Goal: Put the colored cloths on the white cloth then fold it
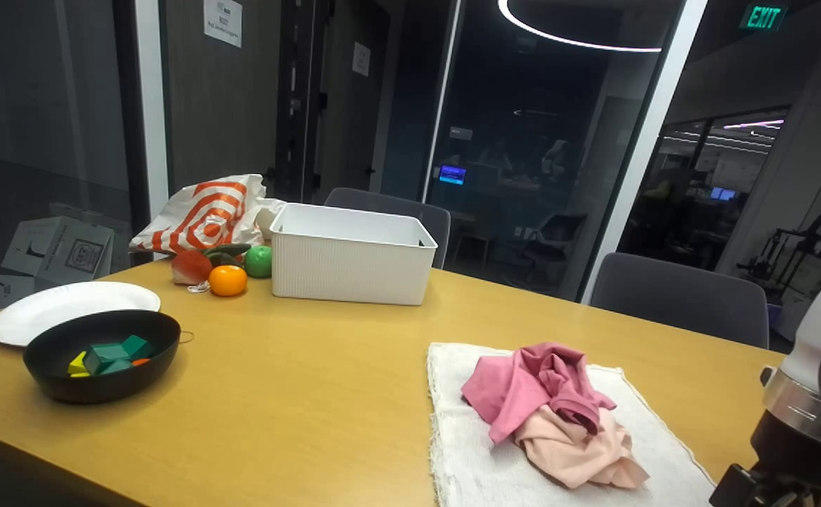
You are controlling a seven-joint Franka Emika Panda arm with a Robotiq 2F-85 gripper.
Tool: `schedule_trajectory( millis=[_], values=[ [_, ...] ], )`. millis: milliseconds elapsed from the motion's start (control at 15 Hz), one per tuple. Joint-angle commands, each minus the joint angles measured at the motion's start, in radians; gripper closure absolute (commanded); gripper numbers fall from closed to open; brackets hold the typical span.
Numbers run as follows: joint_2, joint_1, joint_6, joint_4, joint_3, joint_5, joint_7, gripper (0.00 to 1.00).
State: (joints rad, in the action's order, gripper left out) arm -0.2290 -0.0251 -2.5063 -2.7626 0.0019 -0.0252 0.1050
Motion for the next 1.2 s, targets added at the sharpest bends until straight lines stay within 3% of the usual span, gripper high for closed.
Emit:
schedule_trajectory(
  millis=[0, 600, 733, 933, 1133],
  values=[
    [0.026, 0.001, -0.06, 0.001, -0.013, -0.004, 0.052, 0.26],
    [0.027, 0.009, -0.038, 0.015, -0.035, -0.006, 0.07, 0.95],
    [0.017, 0.018, -0.029, 0.016, -0.031, -0.017, 0.047, 0.98],
    [-0.01, 0.053, -0.019, 0.016, -0.019, -0.093, -0.033, 0.94],
    [-0.042, 0.116, 0.025, 0.018, -0.001, -0.239, -0.174, 0.95]
  ],
)
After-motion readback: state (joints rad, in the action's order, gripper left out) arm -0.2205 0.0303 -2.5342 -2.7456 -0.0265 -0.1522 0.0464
